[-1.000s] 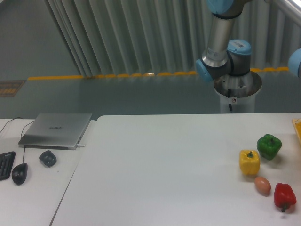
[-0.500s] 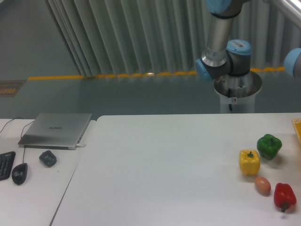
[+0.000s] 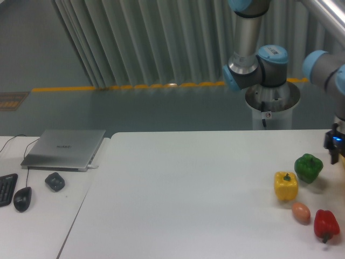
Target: Place the triangular bread in the basket
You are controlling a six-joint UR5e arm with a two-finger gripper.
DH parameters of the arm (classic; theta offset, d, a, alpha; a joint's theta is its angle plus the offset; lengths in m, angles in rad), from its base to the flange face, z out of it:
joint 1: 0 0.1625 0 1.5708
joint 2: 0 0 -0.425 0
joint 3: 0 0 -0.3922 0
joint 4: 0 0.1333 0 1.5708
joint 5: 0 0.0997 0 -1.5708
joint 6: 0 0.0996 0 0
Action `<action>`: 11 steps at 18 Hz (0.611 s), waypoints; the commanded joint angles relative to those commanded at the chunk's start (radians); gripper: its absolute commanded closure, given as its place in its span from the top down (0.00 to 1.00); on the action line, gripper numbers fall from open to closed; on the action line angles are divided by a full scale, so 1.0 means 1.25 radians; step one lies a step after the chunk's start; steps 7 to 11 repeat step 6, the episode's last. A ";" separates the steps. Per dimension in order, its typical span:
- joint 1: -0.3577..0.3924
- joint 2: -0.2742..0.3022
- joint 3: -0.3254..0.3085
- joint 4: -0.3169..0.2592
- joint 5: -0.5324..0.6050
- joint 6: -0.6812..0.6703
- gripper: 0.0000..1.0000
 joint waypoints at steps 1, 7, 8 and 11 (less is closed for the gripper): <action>-0.004 0.004 -0.002 -0.001 0.002 -0.015 1.00; -0.016 0.001 0.000 -0.001 0.002 -0.031 1.00; -0.016 0.001 0.000 -0.001 0.002 -0.031 1.00; -0.016 0.001 0.000 -0.001 0.002 -0.031 1.00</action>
